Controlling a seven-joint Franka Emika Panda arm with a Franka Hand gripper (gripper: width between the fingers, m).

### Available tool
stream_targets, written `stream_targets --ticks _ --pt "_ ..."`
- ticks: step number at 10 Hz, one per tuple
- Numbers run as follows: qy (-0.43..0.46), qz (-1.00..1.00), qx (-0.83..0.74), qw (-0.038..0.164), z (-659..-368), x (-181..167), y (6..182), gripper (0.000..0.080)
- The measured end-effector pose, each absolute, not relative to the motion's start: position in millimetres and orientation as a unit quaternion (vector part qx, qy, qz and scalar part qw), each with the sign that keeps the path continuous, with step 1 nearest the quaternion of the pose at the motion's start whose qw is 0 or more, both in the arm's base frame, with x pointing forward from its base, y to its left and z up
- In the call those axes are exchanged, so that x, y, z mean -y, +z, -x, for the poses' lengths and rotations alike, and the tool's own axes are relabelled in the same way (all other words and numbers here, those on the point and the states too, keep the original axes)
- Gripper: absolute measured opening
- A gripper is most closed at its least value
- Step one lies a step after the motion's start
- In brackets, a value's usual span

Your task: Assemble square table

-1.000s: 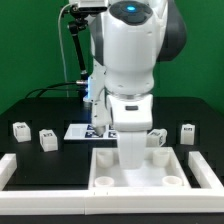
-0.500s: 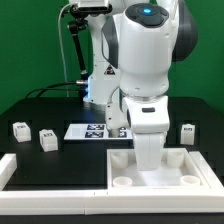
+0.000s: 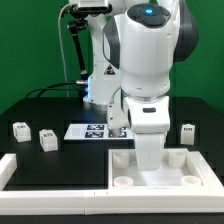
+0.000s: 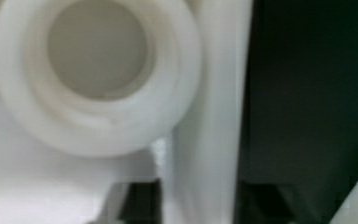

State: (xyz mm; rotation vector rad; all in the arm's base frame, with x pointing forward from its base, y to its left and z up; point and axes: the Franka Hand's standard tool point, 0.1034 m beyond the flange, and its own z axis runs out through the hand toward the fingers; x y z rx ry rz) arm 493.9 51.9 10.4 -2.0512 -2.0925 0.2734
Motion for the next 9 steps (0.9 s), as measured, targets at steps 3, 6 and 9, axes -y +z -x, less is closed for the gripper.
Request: stream_targets --ticks 3,6,9 --pt "0.090 0.694 0.708 0.096 -496.7 -51.6 14.3 0.0515" --pt "0.089 0.694 0.708 0.095 -497.5 -51.5 14.9 0.0646" --pt "0.089 0.694 0.708 0.095 -497.5 -51.5 14.9 0.0649"
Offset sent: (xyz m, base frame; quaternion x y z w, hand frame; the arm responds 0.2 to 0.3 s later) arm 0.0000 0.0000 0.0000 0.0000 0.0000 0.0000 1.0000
